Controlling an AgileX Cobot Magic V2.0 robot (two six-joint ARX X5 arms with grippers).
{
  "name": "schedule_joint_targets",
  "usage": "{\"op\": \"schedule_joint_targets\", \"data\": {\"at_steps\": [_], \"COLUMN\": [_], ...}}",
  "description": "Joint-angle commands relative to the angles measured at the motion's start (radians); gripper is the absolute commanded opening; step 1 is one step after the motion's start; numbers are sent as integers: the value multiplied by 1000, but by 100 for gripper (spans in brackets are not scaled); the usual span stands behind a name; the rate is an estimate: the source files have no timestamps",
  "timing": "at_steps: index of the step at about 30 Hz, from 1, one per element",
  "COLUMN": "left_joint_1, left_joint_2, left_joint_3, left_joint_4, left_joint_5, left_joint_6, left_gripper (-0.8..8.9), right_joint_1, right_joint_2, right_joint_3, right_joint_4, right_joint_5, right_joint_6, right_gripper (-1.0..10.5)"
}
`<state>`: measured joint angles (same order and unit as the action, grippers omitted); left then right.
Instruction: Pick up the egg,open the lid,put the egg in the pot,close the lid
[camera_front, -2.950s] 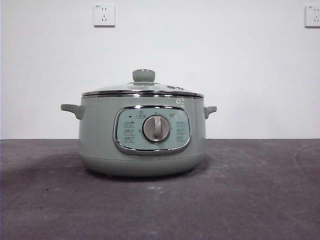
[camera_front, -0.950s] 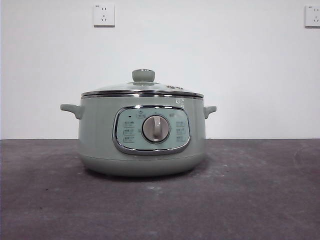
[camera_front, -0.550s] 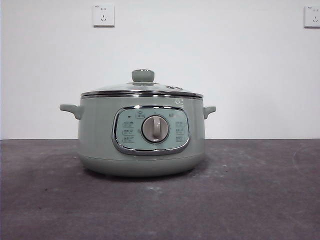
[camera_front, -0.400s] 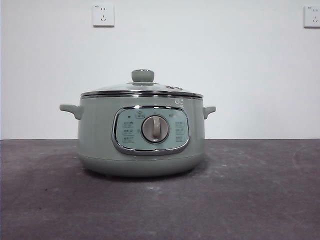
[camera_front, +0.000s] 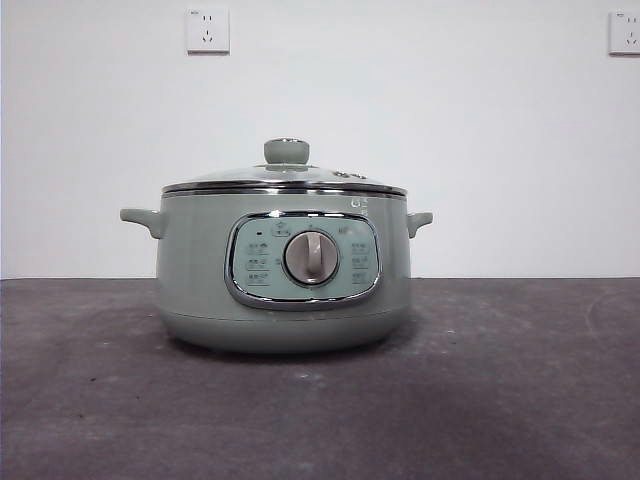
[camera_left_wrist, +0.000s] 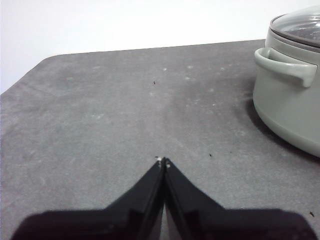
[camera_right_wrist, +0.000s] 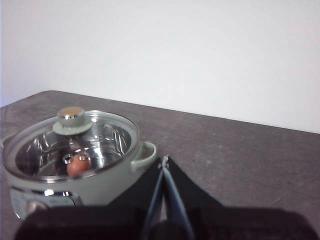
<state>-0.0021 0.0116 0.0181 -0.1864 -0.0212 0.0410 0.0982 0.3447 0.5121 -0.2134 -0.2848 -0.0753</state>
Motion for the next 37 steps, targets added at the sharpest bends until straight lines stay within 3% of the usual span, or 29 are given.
{"op": "schedule_joint_targets", "data": {"at_steps": [1,9,13,26,30,37], "left_joint_1": [3,3,3,3,3,3], "left_joint_2": [-3,-3,-3,-3,-3,-3], "left_joint_3": [-14,-14,-14,-14,-14,-14], "left_joint_4": [3,3,3,4,5,4], "left_joint_5": [-3,-3,-2,-3,-3,-3], "left_joint_6": [-4,-4,-4,-4,-4,-4], "left_gripper": [-4,-4,-4,-4,-4,-4], "right_joint_1": [-1,-1,-1,-1,-1,0], "right_joint_2": [-68,-244,-295,-344,-344,-338], "right_joint_3": [-149,-396,-454,-505,-505,-505], "right_joint_4": [68,112,107,40,43,43], "right_joint_5": [5,85,85,84,82,82], "right_joint_6": [3,66,74,114,200,198], "right_gripper": [1,1,1,1,1,1]}}
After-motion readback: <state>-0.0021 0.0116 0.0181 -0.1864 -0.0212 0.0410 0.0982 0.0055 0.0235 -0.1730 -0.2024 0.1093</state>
